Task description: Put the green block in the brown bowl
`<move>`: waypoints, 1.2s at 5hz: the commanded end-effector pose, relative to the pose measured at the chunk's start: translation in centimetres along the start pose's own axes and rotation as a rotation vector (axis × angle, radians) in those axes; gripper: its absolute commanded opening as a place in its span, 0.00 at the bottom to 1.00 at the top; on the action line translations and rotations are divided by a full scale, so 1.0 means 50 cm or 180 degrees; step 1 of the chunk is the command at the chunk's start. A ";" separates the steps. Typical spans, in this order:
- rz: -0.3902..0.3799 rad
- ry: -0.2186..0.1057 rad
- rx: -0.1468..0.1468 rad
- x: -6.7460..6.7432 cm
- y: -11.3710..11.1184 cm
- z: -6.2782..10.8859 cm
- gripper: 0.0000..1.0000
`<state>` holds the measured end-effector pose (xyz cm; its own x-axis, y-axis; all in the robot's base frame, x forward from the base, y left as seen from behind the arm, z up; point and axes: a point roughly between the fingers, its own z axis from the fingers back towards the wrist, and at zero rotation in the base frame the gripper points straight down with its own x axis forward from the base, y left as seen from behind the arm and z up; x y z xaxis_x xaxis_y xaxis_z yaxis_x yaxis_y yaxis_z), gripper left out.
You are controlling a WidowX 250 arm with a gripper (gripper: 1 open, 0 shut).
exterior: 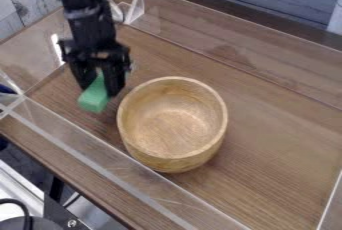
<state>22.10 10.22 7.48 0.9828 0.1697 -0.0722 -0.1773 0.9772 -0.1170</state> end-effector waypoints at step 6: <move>-0.0438 -0.0053 0.0033 -0.054 -0.194 0.023 0.00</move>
<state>20.57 0.30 8.80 0.9947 0.0312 -0.0976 -0.0430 0.9917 -0.1210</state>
